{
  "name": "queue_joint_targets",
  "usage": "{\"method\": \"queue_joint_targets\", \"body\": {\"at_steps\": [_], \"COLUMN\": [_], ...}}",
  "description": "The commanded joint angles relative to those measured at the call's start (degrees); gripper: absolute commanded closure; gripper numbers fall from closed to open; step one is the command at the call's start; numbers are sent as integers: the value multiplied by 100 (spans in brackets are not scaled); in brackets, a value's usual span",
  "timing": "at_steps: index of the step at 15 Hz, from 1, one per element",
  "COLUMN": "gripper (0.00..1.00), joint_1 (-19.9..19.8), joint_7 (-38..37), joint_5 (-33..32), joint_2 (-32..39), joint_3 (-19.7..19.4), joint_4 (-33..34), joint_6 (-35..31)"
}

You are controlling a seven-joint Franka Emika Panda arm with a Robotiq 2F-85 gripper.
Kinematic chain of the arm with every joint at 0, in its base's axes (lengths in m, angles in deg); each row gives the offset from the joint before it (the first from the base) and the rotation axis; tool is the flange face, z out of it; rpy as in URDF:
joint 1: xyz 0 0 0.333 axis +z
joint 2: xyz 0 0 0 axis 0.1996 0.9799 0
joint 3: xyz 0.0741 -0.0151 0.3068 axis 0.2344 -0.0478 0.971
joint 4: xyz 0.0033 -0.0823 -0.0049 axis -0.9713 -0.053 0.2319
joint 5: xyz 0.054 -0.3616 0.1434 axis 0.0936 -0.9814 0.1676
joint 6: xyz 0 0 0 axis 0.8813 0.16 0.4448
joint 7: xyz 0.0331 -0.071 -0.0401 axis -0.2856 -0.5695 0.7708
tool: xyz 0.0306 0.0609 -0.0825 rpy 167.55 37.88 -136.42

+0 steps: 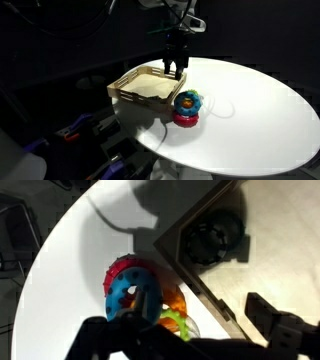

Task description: Put the yellow ring on the table

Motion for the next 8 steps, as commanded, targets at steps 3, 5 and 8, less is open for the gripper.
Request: {"method": "queue_joint_targets", "body": {"at_steps": [3,5,8], "gripper": [0,0,0], "joint_1": [-141,-182,-259], "joint_7": [721,1011,1506], "joint_5": [180,256,438], "joint_2": [-713,-988,-1483], "joint_3": [255,309,352], "joint_4": [-226,-357,-667], "joint_6": [544,581,448]}}
